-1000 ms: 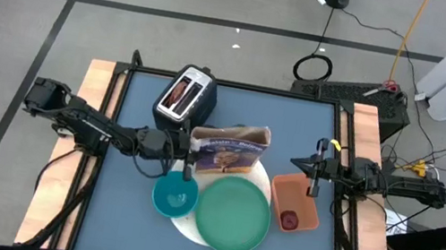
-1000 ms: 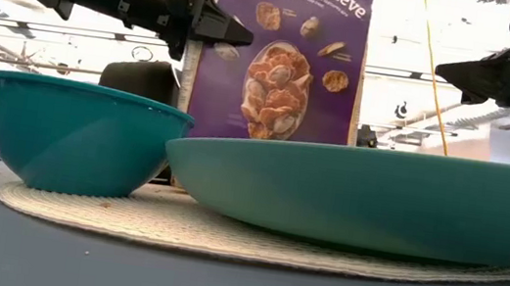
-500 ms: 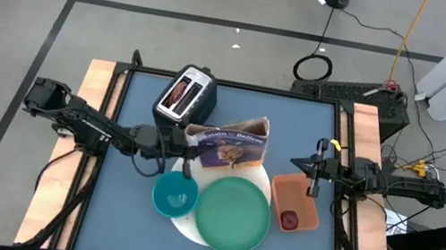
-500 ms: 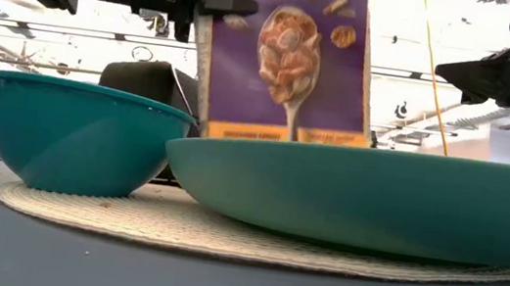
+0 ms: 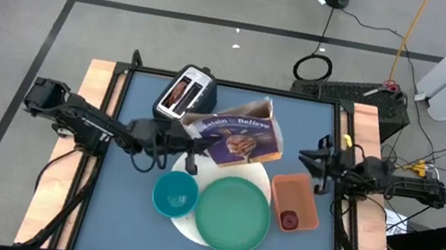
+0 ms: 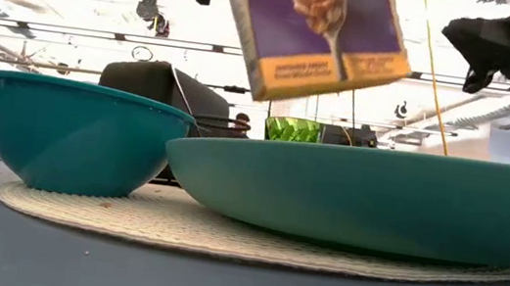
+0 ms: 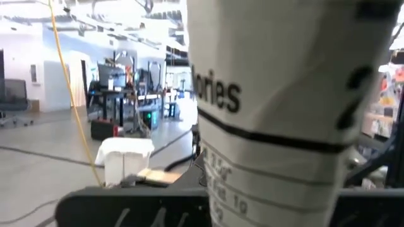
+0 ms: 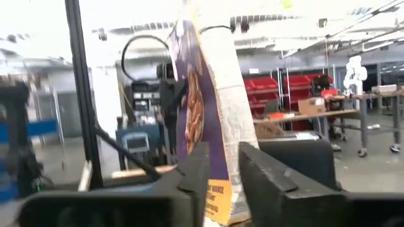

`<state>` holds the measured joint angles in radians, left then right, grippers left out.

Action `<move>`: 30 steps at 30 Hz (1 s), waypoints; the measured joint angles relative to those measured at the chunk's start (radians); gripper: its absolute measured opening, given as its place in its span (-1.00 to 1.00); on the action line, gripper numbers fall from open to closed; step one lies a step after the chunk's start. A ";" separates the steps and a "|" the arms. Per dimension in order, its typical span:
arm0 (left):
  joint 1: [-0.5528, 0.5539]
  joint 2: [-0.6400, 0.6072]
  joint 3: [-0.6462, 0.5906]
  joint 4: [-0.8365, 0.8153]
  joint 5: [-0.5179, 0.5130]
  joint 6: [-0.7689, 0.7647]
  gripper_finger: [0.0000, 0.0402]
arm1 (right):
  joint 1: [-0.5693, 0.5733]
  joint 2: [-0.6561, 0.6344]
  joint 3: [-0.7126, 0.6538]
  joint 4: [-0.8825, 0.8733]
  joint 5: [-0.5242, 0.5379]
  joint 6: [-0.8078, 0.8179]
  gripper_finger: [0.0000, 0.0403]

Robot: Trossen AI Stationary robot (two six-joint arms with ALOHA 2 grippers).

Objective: Arrange a breakfast setting
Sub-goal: Pour the cereal from the purple cereal box into the blue bowl

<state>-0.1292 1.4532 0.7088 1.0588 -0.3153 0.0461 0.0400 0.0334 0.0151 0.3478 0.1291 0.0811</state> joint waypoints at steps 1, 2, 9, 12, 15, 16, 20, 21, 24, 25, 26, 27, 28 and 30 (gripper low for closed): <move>-0.004 0.000 0.015 -0.001 0.000 0.009 -0.94 | 0.000 0.000 0.000 0.008 0.000 0.014 -0.48; -0.007 0.000 0.031 -0.001 0.000 0.019 -0.94 | 0.000 0.000 0.000 0.014 0.000 0.031 -0.39; -0.038 0.000 0.128 0.001 0.001 0.094 -0.94 | 0.000 0.000 0.000 0.023 0.000 0.161 0.26; -0.046 0.000 0.162 -0.001 0.000 0.114 -0.94 | 0.000 0.001 0.000 0.022 0.000 0.227 0.44; -0.046 0.000 0.187 -0.005 0.001 0.116 -0.94 | 0.001 0.020 0.000 0.024 -0.014 0.259 0.53; -0.046 0.000 0.194 -0.008 0.001 0.115 -0.94 | 0.001 0.033 0.000 0.028 -0.029 0.258 0.54; -0.046 0.000 0.216 -0.010 0.001 0.113 -0.94 | 0.001 0.110 0.000 0.111 -0.063 0.253 0.53; -0.046 0.000 0.221 -0.009 0.001 0.113 -0.94 | 0.001 0.135 0.000 0.144 -0.073 0.244 0.52; -0.046 0.000 0.232 -0.008 0.001 0.114 -0.94 | 0.002 0.220 0.000 0.280 -0.082 0.206 0.51; -0.046 0.000 0.234 -0.008 0.001 0.114 -0.94 | 0.002 0.251 0.000 0.327 -0.082 0.195 0.50; -0.046 0.000 0.236 -0.008 0.001 0.114 -0.94 | 0.002 0.284 0.000 0.372 -0.082 0.186 0.50; -0.045 0.000 0.237 -0.008 0.001 0.114 -0.94 | 0.002 0.317 0.000 0.409 -0.082 0.175 0.50; -0.044 0.000 0.237 -0.008 0.001 0.113 -0.94 | 0.002 0.349 0.000 0.448 -0.082 0.167 0.50; -0.042 0.000 0.237 -0.008 0.001 0.110 -0.94 | 0.002 0.417 0.000 0.517 -0.082 0.168 0.50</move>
<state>-0.1715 1.4528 0.9463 1.0508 -0.3141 0.1557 0.0418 0.4499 0.0151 0.8646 0.0469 0.2488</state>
